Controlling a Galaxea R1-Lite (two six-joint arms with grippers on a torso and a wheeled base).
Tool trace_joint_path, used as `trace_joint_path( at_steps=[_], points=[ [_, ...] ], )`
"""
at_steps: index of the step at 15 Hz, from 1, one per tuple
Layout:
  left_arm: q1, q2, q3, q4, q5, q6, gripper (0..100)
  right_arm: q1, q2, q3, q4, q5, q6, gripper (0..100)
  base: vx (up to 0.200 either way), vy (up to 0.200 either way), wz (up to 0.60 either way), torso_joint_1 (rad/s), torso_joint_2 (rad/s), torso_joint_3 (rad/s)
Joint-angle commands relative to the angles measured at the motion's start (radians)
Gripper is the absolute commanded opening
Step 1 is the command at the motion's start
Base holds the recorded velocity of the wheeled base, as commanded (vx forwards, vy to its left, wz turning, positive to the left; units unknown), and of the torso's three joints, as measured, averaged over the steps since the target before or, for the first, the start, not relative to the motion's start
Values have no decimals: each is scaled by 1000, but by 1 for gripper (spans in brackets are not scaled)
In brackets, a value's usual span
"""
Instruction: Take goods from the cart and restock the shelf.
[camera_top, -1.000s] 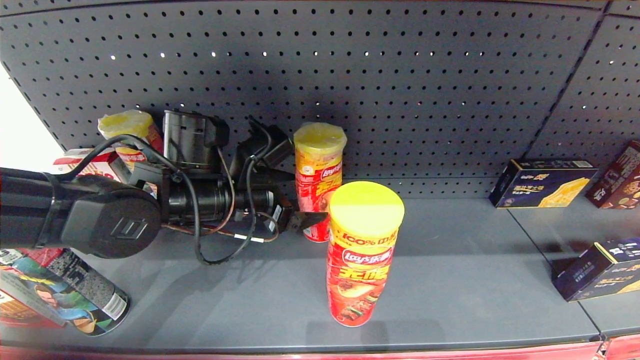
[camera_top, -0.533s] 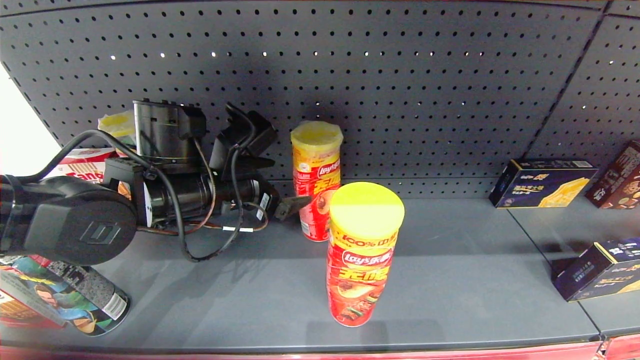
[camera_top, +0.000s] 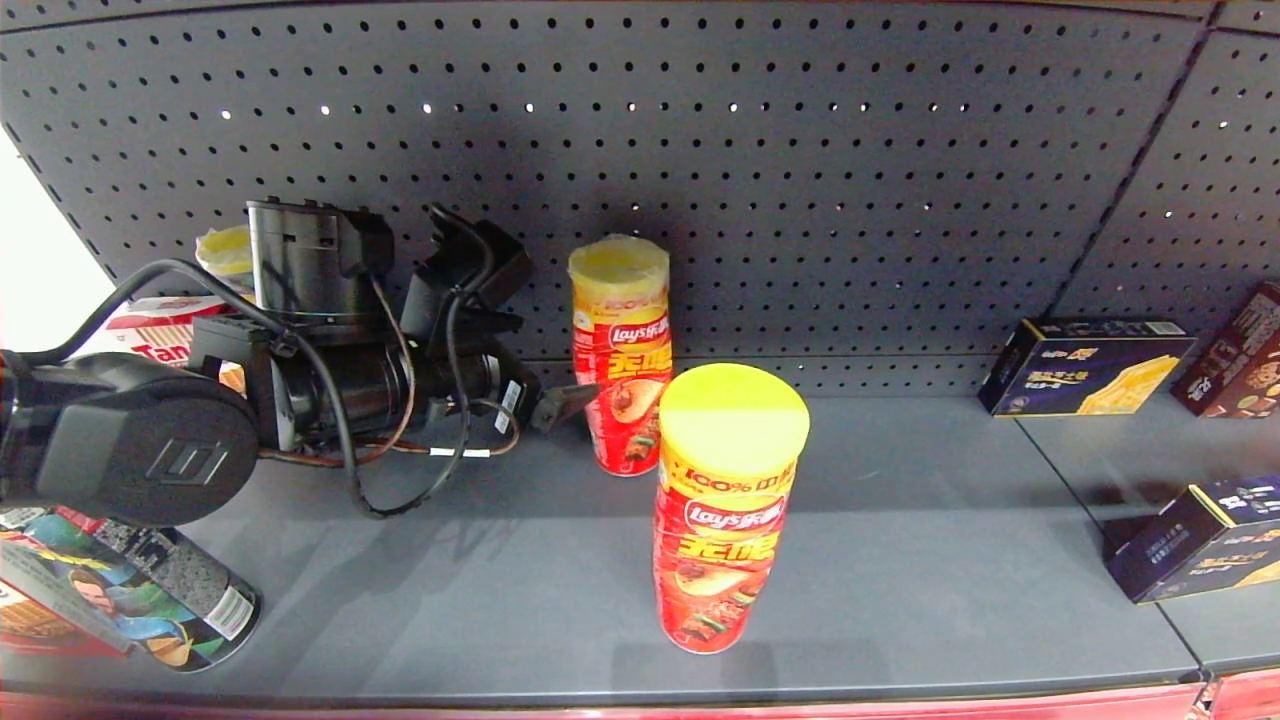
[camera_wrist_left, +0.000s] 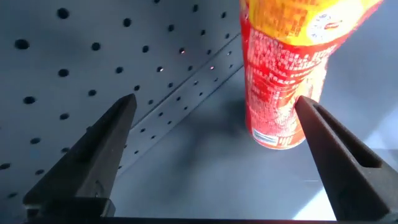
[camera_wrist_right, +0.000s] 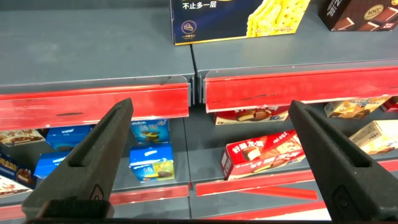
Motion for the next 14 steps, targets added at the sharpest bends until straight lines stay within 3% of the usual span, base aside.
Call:
trace_joint_path(
  at_steps=[1,3,8,14],
  points=[
    [4,-4,0,-1,3,1,100,0,2,0,0,0,0,100,0,0,0,0,0,0],
    [4,-4,-4,-9,41,-4,100,0,2,0,0,0,0,100,0,0,0,0,0,0],
    [16,-4,17,-18,63,-4,100,0,2,0,0,0,0,100,0,0,0,0,0,0],
    [12,-38,131,-116,173,2,100,0,2,0,0,0,0,100,0,0,0,0,0,0]
  ],
)
